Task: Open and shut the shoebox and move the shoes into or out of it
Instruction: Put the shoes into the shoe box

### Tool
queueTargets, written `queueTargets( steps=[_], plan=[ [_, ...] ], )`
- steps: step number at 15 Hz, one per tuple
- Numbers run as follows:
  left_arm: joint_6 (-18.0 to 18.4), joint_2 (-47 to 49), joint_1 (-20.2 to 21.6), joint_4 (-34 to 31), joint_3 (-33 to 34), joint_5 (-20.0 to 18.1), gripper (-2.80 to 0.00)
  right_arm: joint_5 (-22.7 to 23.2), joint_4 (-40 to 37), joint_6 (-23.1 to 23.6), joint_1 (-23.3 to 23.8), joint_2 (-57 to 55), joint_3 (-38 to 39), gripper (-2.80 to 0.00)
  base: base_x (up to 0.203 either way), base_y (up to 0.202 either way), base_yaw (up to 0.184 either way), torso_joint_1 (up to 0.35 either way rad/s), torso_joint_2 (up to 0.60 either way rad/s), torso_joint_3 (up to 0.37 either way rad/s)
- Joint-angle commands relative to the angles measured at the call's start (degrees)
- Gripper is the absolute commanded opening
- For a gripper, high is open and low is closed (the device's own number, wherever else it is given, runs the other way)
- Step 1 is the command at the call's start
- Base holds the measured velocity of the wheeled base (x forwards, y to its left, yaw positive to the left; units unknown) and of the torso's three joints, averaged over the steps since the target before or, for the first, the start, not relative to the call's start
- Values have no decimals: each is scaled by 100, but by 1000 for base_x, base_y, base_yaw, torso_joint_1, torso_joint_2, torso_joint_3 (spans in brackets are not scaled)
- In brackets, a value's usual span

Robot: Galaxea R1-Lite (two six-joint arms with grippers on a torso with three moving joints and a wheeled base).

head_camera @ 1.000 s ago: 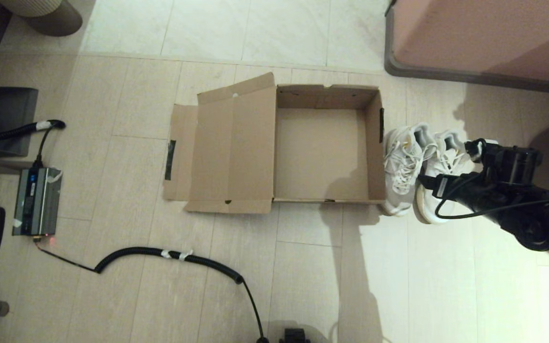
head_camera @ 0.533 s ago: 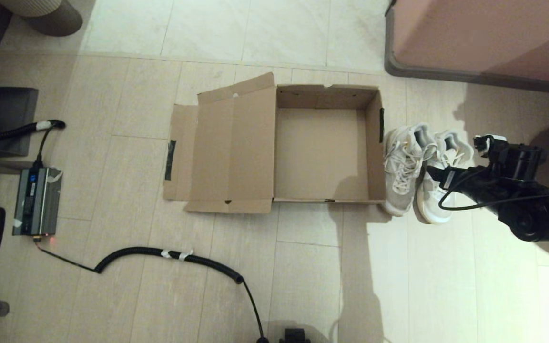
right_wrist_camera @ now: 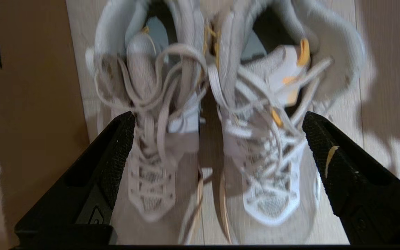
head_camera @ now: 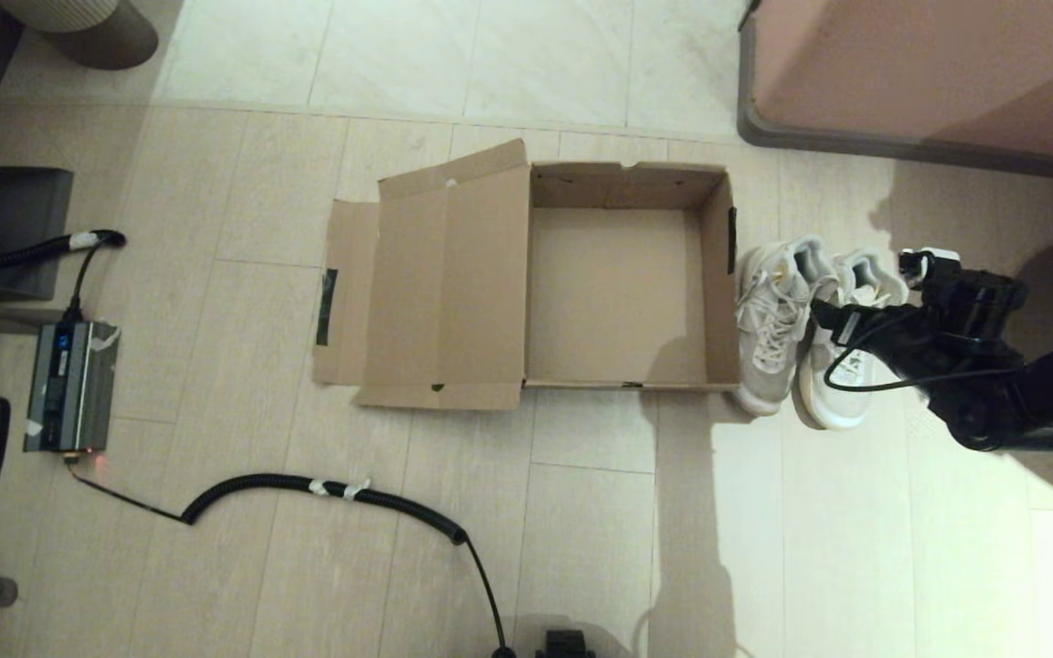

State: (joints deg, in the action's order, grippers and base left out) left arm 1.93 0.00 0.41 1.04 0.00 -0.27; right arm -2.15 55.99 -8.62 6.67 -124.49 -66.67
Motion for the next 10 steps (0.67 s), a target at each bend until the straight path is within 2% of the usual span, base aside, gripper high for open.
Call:
queueTargets(
  steps=[1, 5, 10],
  plan=[
    [1, 0, 2, 2, 44, 0, -280, -14, 361, 3, -3, -422, -145, 0, 0, 0, 0, 0, 0, 0],
    [1, 0, 2, 2, 44, 0, -280, -101, 769, -14, -16, -701, -473, 0, 0, 0, 0, 0, 0, 0],
    [1, 0, 2, 2, 44, 0, -280, -163, 830, 65, -42, -1067, -1215, 0, 0, 0, 0, 0, 0, 0]
  ],
)
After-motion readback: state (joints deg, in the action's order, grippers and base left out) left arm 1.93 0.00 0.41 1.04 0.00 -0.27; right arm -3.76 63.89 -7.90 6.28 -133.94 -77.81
